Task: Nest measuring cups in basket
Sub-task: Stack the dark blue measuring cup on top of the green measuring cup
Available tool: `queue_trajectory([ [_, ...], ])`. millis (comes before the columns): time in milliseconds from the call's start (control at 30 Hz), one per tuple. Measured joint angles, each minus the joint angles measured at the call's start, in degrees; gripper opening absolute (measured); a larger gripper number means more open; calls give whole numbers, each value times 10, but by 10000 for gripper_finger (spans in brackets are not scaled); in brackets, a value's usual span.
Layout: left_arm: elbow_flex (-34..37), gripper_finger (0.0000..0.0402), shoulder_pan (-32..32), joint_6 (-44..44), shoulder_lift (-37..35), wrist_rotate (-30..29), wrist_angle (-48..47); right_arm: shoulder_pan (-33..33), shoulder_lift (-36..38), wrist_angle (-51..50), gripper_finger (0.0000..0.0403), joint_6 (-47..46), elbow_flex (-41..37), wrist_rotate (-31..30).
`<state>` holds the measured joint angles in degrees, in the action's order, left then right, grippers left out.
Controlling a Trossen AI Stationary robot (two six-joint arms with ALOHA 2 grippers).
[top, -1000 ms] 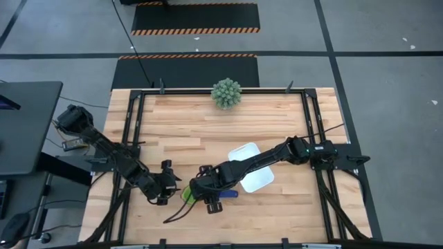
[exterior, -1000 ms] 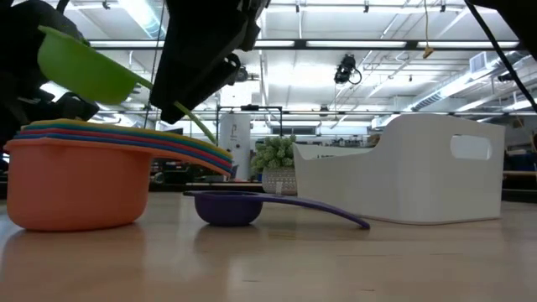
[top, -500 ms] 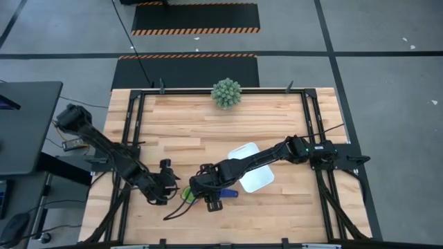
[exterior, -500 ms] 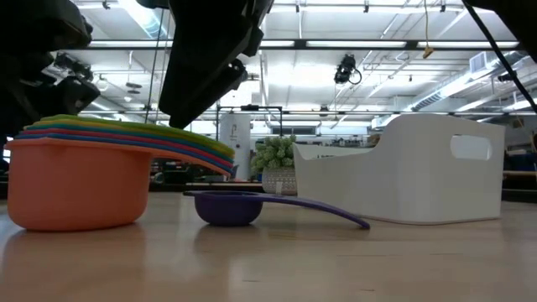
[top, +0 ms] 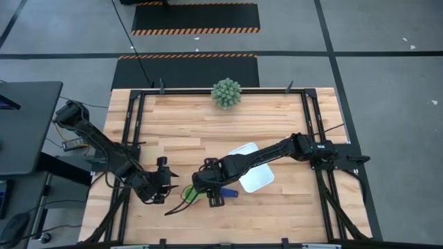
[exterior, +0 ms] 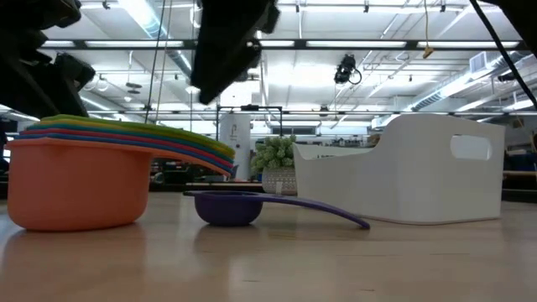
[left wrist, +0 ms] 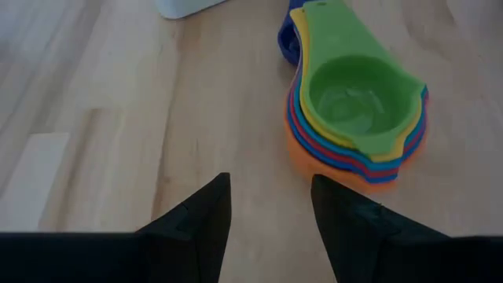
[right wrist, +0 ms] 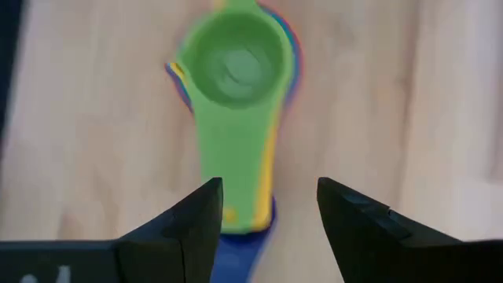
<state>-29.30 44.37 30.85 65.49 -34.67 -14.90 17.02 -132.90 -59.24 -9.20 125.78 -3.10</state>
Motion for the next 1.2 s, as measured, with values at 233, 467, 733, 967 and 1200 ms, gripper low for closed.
queue_trajectory([
  [233,0,183,19,2,-8,-33,-14,31,6,-66,216,-54,-29,-58],
  [467,0,183,18,-5,-8,-37,-13,55,5,-44,207,-114,-99,-49],
  [733,0,183,18,0,-8,-37,-11,60,4,3,227,-180,-150,-65],
  [967,0,183,18,-1,-8,-43,-1,87,5,6,260,-214,-154,-143],
  [1200,0,183,18,-30,-11,-43,8,113,6,-38,274,-248,-154,-192],
])
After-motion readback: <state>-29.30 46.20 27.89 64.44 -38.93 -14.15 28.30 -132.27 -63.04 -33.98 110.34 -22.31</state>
